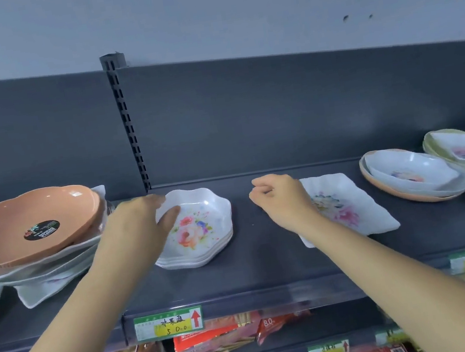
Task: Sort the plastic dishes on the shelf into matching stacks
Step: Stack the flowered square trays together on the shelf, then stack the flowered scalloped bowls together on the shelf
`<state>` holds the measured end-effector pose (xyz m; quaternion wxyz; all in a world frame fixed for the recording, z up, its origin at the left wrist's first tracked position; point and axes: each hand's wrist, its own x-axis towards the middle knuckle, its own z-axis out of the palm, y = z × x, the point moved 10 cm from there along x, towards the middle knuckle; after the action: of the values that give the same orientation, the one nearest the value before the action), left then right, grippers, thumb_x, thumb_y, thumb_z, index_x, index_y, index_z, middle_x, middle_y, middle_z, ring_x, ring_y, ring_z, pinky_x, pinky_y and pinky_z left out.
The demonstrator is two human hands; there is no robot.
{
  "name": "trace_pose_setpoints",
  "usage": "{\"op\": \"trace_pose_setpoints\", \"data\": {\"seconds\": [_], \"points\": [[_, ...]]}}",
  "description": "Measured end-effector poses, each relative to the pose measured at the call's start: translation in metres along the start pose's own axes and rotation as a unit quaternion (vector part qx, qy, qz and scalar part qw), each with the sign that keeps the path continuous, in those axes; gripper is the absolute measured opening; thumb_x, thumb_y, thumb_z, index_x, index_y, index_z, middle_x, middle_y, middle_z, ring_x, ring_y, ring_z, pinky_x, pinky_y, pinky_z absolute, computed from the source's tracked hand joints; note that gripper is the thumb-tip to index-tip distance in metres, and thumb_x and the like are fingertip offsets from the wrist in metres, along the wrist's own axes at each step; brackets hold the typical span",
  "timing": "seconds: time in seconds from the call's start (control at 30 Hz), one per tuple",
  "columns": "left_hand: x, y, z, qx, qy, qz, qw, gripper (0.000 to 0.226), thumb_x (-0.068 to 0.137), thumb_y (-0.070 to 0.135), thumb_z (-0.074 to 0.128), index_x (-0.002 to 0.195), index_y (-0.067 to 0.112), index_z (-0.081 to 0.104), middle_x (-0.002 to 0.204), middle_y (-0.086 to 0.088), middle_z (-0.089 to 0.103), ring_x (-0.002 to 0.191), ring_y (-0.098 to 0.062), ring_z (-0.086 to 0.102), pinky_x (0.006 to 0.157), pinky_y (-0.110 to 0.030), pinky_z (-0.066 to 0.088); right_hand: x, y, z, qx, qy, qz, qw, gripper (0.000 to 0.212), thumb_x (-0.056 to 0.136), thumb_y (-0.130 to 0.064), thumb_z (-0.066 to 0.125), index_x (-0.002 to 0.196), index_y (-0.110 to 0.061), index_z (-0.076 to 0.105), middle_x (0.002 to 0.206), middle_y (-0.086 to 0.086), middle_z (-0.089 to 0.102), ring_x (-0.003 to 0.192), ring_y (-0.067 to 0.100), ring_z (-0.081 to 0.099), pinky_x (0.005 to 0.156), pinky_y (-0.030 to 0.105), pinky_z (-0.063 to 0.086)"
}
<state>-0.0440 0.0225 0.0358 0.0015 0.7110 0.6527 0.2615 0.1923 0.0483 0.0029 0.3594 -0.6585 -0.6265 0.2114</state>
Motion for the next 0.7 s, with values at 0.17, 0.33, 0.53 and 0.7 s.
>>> {"op": "trace_pose_setpoints", "data": {"seconds": [0.17, 0.33, 0.53, 0.7], "points": [[-0.008, 0.085, 0.031, -0.118, -0.100, 0.054, 0.986, 0.036, 0.092, 0.040, 0.055, 0.121, 0.022, 0.064, 0.121, 0.009, 0.066, 0.111, -0.014, 0.061, 0.087, -0.018, 0.038, -0.004, 0.058, -0.085, -0.045, 0.097, 0.053, 0.993, 0.033, 0.094, -0.014, 0.048, 0.124, -0.011, 0.062, 0.117, 0.006, 0.068, 0.111, 0.020, 0.060, 0.087, 0.027, 0.044], [-0.005, 0.137, 0.087, -0.165, -0.183, 0.072, 0.966, 0.029, 0.092, 0.035, 0.057, 0.070, 0.020, 0.044, 0.073, 0.000, 0.057, 0.069, -0.023, 0.051, 0.071, -0.033, 0.047, -0.025, 0.135, -0.144, -0.092, 0.142, 0.149, 0.974, 0.025, 0.091, -0.002, 0.041, 0.072, -0.012, 0.055, 0.070, -0.001, 0.056, 0.078, 0.030, 0.048, 0.059, 0.030, 0.029], [-0.005, 0.149, 0.149, -0.292, -0.288, -0.028, 0.911, 0.013, 0.090, 0.024, 0.060, 0.081, 0.016, 0.054, 0.078, 0.001, 0.070, 0.064, -0.022, 0.070, 0.059, -0.027, 0.055, -0.044, 0.177, -0.134, -0.024, 0.085, 0.223, 0.971, 0.027, 0.089, -0.001, 0.042, 0.098, 0.004, 0.067, 0.108, 0.015, 0.064, 0.098, 0.033, 0.059, 0.076, 0.044, 0.052], [-0.002, 0.144, 0.167, -0.334, -0.295, -0.049, 0.894, 0.025, 0.084, 0.004, 0.059, 0.108, 0.010, 0.062, 0.096, -0.005, 0.074, 0.072, -0.021, 0.074, 0.073, -0.037, 0.062, -0.044, 0.178, -0.124, 0.004, 0.073, 0.213, 0.974, 0.032, 0.078, 0.007, 0.038, 0.103, 0.019, 0.054, 0.110, 0.032, 0.062, 0.100, 0.041, 0.063, 0.083, 0.059, 0.052]]}}
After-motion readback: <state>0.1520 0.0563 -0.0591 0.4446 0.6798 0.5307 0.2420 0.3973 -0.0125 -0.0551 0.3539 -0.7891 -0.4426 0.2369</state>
